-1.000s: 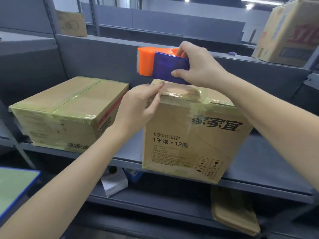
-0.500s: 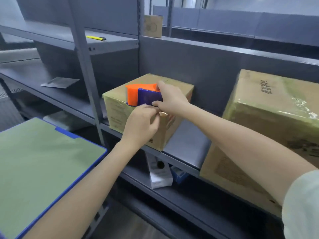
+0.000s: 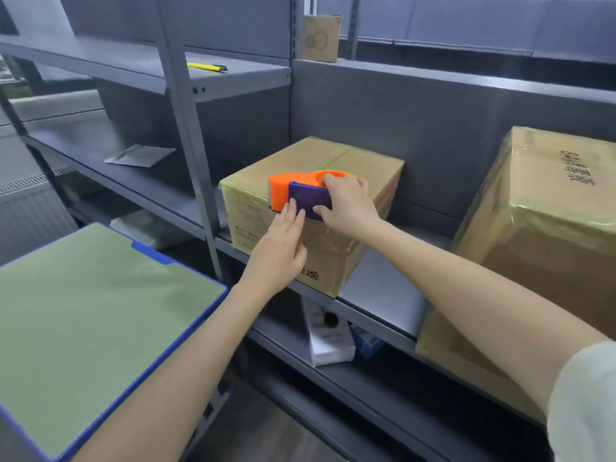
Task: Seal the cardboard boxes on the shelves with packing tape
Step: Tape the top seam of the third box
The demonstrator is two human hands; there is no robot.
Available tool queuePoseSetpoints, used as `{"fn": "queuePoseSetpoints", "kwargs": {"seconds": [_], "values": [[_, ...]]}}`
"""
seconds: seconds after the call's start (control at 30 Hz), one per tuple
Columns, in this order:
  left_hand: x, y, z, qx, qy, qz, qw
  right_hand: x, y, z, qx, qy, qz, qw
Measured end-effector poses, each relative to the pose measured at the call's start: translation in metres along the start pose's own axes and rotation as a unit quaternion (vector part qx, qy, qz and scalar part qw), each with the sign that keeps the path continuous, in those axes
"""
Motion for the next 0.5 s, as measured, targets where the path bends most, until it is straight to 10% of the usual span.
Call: {"fn": "queuePoseSetpoints", "kwargs": {"seconds": [0.27,0.5], "values": [[-0.006,-0.008,-0.027,-0.047,-0.019,-0.062,0.997,-0.035,0.017,-0.011,-0.012,0.06,0.031,0.998],[-0.025,-0.016,-0.135,0.119,0.118,-0.05,0.985,-0.11,0.076,-0.031,0.024,0.112,-0.02,0.993]]}}
Point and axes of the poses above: each hand's wrist, its own y-axis away from the middle knuckle, its own x-axis out of the palm, z = x × y, the point moved 4 cm from there along -y, towards the middle knuckle, and after that the axes turned 14 degrees about z, right-handed, at the moved point
